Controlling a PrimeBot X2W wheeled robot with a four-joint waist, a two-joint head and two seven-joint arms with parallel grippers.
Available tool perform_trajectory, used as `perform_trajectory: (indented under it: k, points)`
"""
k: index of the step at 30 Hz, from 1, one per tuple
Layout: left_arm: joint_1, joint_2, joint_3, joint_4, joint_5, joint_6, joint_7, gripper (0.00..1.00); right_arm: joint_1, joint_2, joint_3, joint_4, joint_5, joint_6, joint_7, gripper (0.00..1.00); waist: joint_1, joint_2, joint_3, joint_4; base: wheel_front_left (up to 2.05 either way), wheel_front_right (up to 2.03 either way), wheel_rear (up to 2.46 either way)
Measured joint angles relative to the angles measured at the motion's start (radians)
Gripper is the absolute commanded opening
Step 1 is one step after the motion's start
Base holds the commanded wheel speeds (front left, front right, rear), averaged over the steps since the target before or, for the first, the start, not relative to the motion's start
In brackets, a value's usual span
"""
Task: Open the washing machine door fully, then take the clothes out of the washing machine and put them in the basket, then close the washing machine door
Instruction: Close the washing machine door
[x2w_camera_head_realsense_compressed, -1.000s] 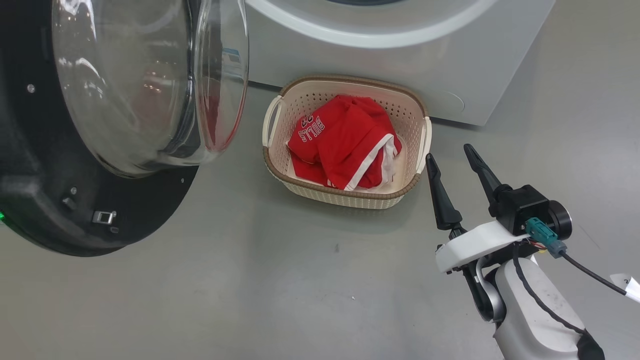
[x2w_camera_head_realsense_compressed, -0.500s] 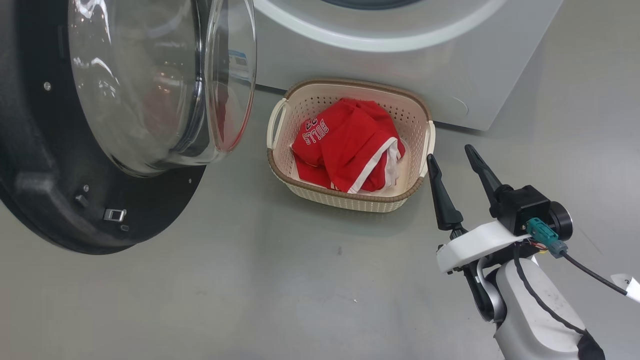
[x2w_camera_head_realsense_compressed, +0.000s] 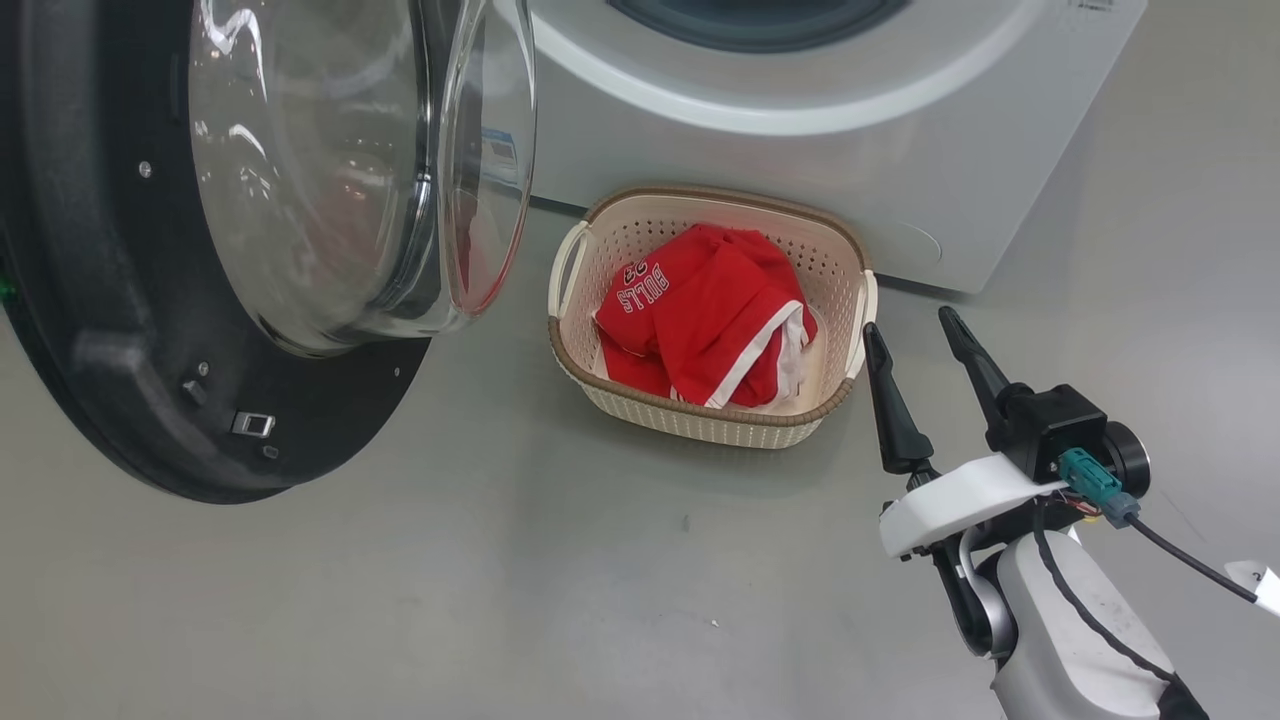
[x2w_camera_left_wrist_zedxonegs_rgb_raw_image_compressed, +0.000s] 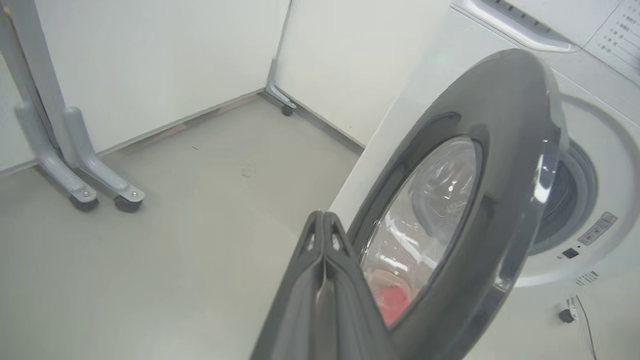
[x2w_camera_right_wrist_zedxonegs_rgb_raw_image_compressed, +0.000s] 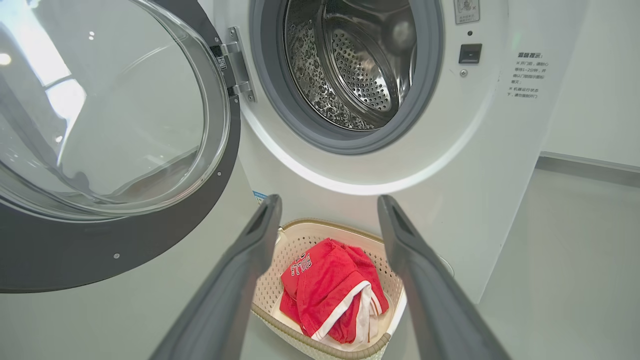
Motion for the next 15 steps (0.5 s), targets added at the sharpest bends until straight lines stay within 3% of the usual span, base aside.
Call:
perform_trajectory:
  k: [15]
  points:
    - [0.295,0.043,-0.202,-0.057,0.299,-0.003,-0.532,0.00,0.037,0.002,0.004,0.005,0.014,0.010,0.000,1.00,0.0000,0.0000,-0.042,0.009,0.00,0.00,0.00]
